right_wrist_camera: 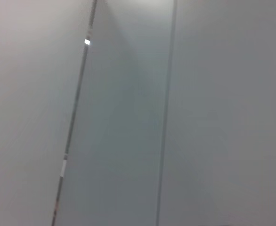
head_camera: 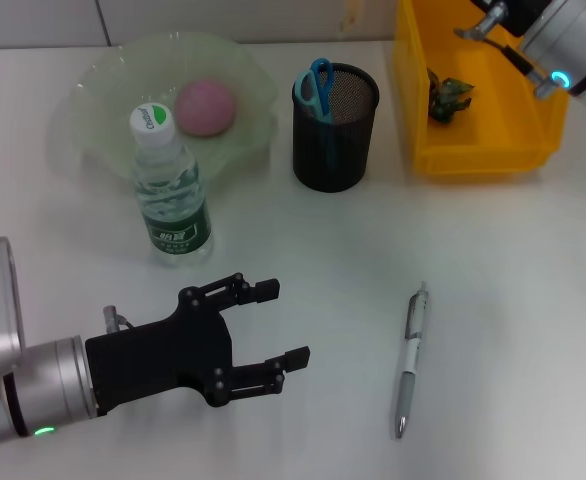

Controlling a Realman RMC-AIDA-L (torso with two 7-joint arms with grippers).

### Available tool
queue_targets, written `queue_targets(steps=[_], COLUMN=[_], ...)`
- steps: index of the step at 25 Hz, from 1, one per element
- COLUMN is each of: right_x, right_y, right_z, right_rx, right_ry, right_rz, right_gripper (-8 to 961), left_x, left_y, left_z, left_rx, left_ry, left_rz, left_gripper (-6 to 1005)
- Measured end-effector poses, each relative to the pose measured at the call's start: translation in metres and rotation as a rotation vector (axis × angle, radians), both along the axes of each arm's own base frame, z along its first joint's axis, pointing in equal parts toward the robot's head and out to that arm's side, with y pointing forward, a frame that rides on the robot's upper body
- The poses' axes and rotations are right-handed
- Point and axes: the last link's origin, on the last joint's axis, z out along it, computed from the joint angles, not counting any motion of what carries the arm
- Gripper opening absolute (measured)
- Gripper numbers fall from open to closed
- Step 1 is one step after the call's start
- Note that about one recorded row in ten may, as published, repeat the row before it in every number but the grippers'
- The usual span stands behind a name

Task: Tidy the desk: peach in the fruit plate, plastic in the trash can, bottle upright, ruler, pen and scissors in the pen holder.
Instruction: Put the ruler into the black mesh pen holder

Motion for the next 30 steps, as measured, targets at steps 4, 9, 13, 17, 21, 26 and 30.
queue_targets(steps=[4,9,13,17,21,26,30], right_x=[0.007,0.016,0.016,0.018,0.021,0.026,0.026], right_y=[0.004,0.007,0.007,0.006,0.007,0.009,0.01], right_z=[-0.006,-0.016,-0.019,-0.022,-0.024,-0.03,-0.035], right_rx=[-0.014,-0.054,-0.063,-0.071,-0.08,-0.094,-0.109], right_ry=[0.002,0.001,0.001,0.001,-0.004,-0.022,-0.038], right_rz=[-0.045,-0.1,-0.108,-0.117,-0.134,-0.172,-0.188], right_gripper=[380,380,380,380,380,380,380], left_x=[-0.001,-0.001,0.0,-0.001,-0.001,-0.002,-0.002], left_y=[-0.001,-0.003,-0.004,-0.005,-0.005,-0.007,-0.007], left_z=[-0.001,-0.004,-0.005,-0.006,-0.006,-0.007,-0.007], left_rx=[-0.005,-0.012,-0.014,-0.014,-0.014,-0.017,-0.02], left_ry=[0.008,0.012,0.012,0.014,0.015,0.015,0.016], left_rz=[-0.002,-0.003,-0.004,-0.008,-0.007,-0.002,-0.001], left_gripper=[807,807,807,807,807,807,807])
